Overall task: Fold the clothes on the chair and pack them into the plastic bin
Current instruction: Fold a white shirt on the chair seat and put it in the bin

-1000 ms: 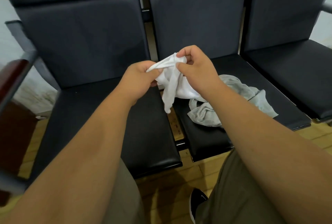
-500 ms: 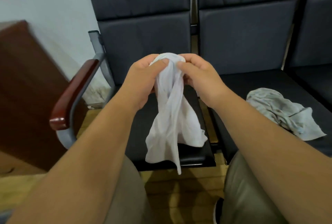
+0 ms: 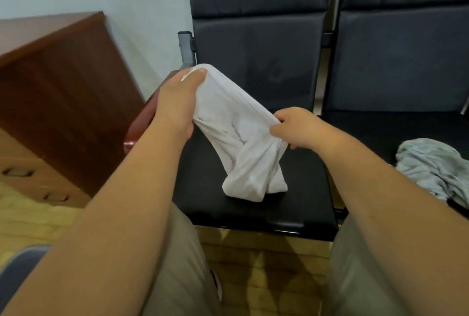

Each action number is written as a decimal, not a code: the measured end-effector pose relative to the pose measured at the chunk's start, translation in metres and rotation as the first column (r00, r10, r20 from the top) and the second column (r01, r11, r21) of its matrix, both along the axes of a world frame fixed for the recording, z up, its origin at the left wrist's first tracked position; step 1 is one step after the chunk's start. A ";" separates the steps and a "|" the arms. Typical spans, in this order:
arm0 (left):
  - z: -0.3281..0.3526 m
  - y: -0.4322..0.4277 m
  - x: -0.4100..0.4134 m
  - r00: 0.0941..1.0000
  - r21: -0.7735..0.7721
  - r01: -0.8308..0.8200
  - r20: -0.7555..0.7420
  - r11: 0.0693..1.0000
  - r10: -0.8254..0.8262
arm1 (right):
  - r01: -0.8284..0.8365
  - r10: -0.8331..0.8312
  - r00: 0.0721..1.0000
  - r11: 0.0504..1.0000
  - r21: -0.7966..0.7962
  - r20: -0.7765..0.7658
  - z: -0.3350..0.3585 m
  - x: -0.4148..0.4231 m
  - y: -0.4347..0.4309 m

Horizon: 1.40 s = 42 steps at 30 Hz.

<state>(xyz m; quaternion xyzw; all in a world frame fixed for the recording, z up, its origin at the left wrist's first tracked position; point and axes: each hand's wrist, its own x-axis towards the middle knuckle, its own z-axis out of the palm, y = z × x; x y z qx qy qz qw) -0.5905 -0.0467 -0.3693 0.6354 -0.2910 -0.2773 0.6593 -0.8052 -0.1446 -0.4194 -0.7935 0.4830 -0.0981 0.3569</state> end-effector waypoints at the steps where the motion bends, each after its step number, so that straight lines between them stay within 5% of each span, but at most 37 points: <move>1: 0.000 0.001 0.006 0.999 -0.022 -0.024 -0.022 0.999 0.023 | -0.009 0.009 0.998 1.000 0.011 -0.062 -0.002 0.000 -0.002; 6: -0.003 0.006 0.028 0.987 -0.074 -0.152 -0.064 0.986 0.147 | 0.029 -0.032 0.987 0.999 -0.022 -0.156 -0.011 -0.003 -0.015; 12: -0.017 0.000 0.044 0.980 0.069 -0.184 0.087 0.980 0.178 | 0.061 -0.064 0.992 0.998 0.027 0.109 -0.005 -0.014 -0.019; 15: -0.026 -0.008 0.046 0.936 0.417 -0.128 0.351 0.900 -0.029 | -0.003 -0.045 0.943 0.990 0.144 0.330 -0.002 -0.018 -0.014; 18: -0.037 -0.010 0.027 0.745 0.670 -0.113 0.546 0.734 -0.384 | -0.058 -0.016 0.907 0.985 0.163 0.421 0.000 -0.017 -0.006; 23: -0.044 -0.014 -0.014 0.626 0.577 0.487 0.293 0.656 -0.723 | -0.076 0.024 0.908 0.991 0.111 0.417 0.004 -0.016 0.004; 25: -0.044 -0.018 -0.026 0.589 0.477 0.598 0.283 0.644 -0.757 | -0.056 0.027 0.915 0.997 0.060 0.402 0.006 -0.018 0.006; 34: -0.040 -0.031 -0.039 0.689 0.354 0.400 0.491 0.845 -0.533 | 0.027 0.000 0.988 0.985 -0.170 0.152 0.007 -0.033 -0.009; 39: -0.043 -0.040 -0.034 0.707 0.349 0.210 0.591 0.913 -0.388 | 0.128 -0.113 0.922 0.992 -0.017 0.370 0.006 -0.045 -0.017; 42: -0.046 -0.043 -0.033 0.645 0.496 0.139 0.612 0.857 -0.458 | 0.135 -0.248 0.775 0.963 0.232 0.581 0.004 -0.044 -0.020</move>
